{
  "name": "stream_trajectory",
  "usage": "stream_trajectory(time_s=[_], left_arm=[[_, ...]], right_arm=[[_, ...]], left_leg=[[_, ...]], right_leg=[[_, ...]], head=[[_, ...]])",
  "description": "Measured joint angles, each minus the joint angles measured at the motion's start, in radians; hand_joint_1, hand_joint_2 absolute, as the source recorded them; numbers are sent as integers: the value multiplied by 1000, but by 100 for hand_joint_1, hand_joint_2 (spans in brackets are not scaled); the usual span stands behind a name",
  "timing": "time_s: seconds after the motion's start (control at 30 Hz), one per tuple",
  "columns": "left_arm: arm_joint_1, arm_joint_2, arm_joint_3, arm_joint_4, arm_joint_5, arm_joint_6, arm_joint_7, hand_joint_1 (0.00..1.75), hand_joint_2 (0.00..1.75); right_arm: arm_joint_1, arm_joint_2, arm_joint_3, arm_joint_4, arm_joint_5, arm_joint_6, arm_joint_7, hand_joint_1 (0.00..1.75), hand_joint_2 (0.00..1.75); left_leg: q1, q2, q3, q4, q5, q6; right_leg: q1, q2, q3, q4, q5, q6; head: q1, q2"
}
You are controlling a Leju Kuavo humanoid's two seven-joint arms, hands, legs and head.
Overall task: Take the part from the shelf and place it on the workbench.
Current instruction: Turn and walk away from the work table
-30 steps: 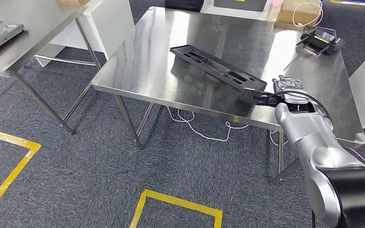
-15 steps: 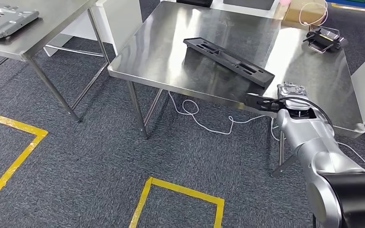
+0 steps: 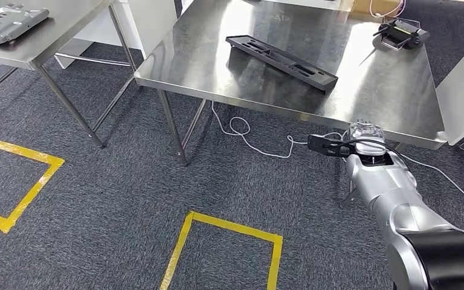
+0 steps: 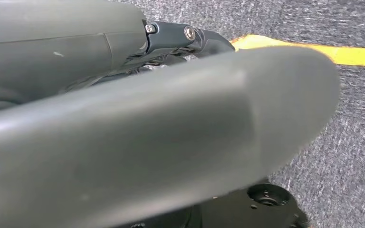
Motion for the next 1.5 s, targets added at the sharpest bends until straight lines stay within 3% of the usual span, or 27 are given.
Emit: stream_trajectory(time_s=[0.07, 0.17, 0.2, 0.33, 0.37, 0.43, 0.5, 0.53, 0.6, 0.67, 0.73, 0.8, 0.83, 0.87, 0.9, 0.93, 1.0, 1.03, 1.07, 1.1, 1.17, 1.2, 1.27, 1.3, 1.37, 1.43, 1.5], left_arm=[[0, 0, 0, 0, 0, 0, 0, 0, 0], [-2, 0, 0, 0, 0, 0, 0, 0, 0], [-3, 0, 0, 0, 0, 0, 0, 0, 0], [-4, 0, 0, 0, -5, -4, 1, 0, 0], [-5, 0, 0, 0, -6, -6, 1, 0, 0], [-6, -1, 0, 0, -9, -12, 0, 0, 0], [-6, -1, 0, 0, -12, -18, -3, 0, 0], [-6, -2, 0, 0, -14, -22, -4, 0, 0], [-6, -5, 0, 0, -21, -31, -8, 0, 0], [-6, -9, 0, 0, -26, -37, -13, 0, 0], [-7, -13, 0, -1, -30, -40, -17, 0, 0], [-6, -15, -1, -2, -33, -43, -20, 0, 0], [-5, -15, -1, -1, -35, -45, -23, 0, 0], [-4, -15, -1, -1, -37, -46, -27, 0, 0], [-2, -15, -1, -1, -39, -47, -30, 0, 0], [0, -15, -1, 0, -41, -49, -32, 0, 0], [-1, -16, -2, -1, -50, -52, -33, 0, 0], [-3, -16, -2, -1, -56, -53, -32, 0, 0], [-6, -16, -3, -1, -62, -54, -30, 0, 0], [-9, -16, -4, -1, -67, -55, -29, 0, 0], [-18, -16, -9, -4, -79, -58, -27, 0, 0], [-23, -16, -12, -6, -86, -59, -28, 0, 0], [-36, -17, -17, -11, -96, -56, -31, 0, 0], [-41, -16, -18, -11, -99, -54, -33, 0, 0], [-47, -18, -19, -12, -102, -52, -33, 0, 0], [-47, -20, -19, -12, -103, -51, -33, 0, 0], [-46, -20, -20, -12, -106, -51, -33, 0, 0]], right_arm=[[4, 1, 0, 0, 0, 0, 0, 0, 0], [7, 2, 0, -1, -1, -2, 4, 0, 0], [9, 2, 0, -1, -2, -4, 8, 0, 0], [49, -1, -7, -1, -25, -29, 37, 0, 0], [67, -4, -14, 0, -36, -44, 46, 0, 0], [112, -10, -36, 2, -66, -97, 67, 0, 0], [171, -12, -68, 8, -100, -173, 92, 0, 0], [205, -12, -89, 13, -117, -213, 104, 0, 0], [281, -9, -135, 24, -148, -295, 127, 0, 0], [354, -5, -181, 32, -169, -371, 139, 0, 0], [413, 0, -224, 39, -181, -419, 142, 0, 0], [463, 6, -259, 49, -187, -434, 141, 0, 87], [488, 10, -274, 57, -188, -436, 138, 0, 131], [513, 15, -286, 65, -188, -439, 135, 0, 175], [538, 20, -297, 73, -188, -442, 130, 0, 175], [564, 27, -307, 81, -192, -440, 120, 0, 175], [612, 39, -335, 97, -228, -418, 91, 0, 175], [636, 46, -355, 107, -256, -400, 76, 0, 175], [660, 53, -379, 116, -285, -381, 64, 0, 175], [684, 59, -404, 126, -309, -363, 56, 0, 175], [727, 74, -453, 142, -339, -324, 49, 0, 175], [746, 82, -474, 149, -348, -305, 48, 0, 175], [776, 96, -509, 160, -358, -277, 45, 0, 175], [788, 102, -522, 166, -361, -270, 44, 0, 175], [807, 108, -543, 176, -363, -262, 42, 0, 87], [821, 114, -557, 184, -365, -255, 42, 0, 0], [830, 118, -570, 191, -372, -240, 42, 0, 0]], left_leg=[[10, 0, 19, 35, -5, -9], [19, -2, 140, -125, 38, -15], [17, -4, 166, -167, 44, -13], [6, -6, 170, -201, 54, 11], [6, -5, 165, -208, 62, 22], [4, -2, 147, -218, 82, 45], [-1, -3, 122, -218, 103, 56], [-3, -4, 109, -218, 114, 58], [-7, -5, 80, -217, 138, 57], [-10, -6, 54, -217, 163, 52], [-13, -4, 38, -218, 187, 42], [-15, -1, 37, -229, 210, 30], [-13, -1, 37, -234, 216, 24], [-10, -1, 33, -229, 199, 18], [-8, -1, 24, -207, 159, 12], [-4, -1, 12, -160, 95, 5], [3, -1, -9, -18, -31, -8], [8, -1, -12, 52, -56, -16], [14, -1, -6, 99, -53, -23], [20, 0, 14, 116, -29, -29], [31, -1, 110, 41, 7, -37], [34, -3, 188, -41, 4, -38], [34, -4, 305, -196, -41, -31], [30, -4, 330, -238, -53, -24], [22, 1, 320, -257, -51, -1], [16, 9, 303, -262, -29, 28], [11, 18, 280, -262, -10, 44]], right_leg=[[-3, -1, -16, 11, 5, 3], [-7, -1, -38, 32, 7, 8], [-6, -1, -45, 37, 11, 14], [-1, -1, -58, 35, 25, 46], [0, 0, -67, 47, 9, 47], [0, 2, -97, 126, -62, 35], [1, 4, -131, 250, -135, 24], [2, 4, -135, 296, -149, 27], [5, 5, -104, 308, -122, 42], [10, 5, -14, 201, -83, 48], [23, 6, 74, 59, -98, 35], [33, 7, 96, -3, -112, 20], [25, 7, 86, -3, -101, 14], [19, 6, 78, -5, -87, 5], [12, 3, 67, -7, -72, -6], [5, 1, 54, -8, -56, -14], [6, -4, 25, -6, -26, -22], [6, -6, 10, -5, -13, -19], [4, -8, -5, -4, 0, -14], [2, -10, -21, -2, 10, -8], [-3, -13, -48, 3, 27, 6], [-3, -12, -57, 7, 34, 13], [1, -12, -69, 17, 48, 29], [3, -12, -74, 19, 57, 38], [3, -10, -89, 21, 69, 54], [-1, -6, -121, 74, 30, 50], [-3, -4, -171, 202, -45, 37]], head=[[0, 0], [-1, 0], [-1, 0], [1, 0], [1, 0], [3, 0], [4, 0], [5, 0], [5, 0], [5, 0], [3, 0], [-1, 0], [-3, 0], [-2, 0], [-3, 0], [-3, 0], [-3, 0], [-3, 0], [-3, 0], [-3, 0], [-4, 0], [-5, 0], [-6, 0], [-5, 0], [-4, 0], [0, 0], [5, 0]])
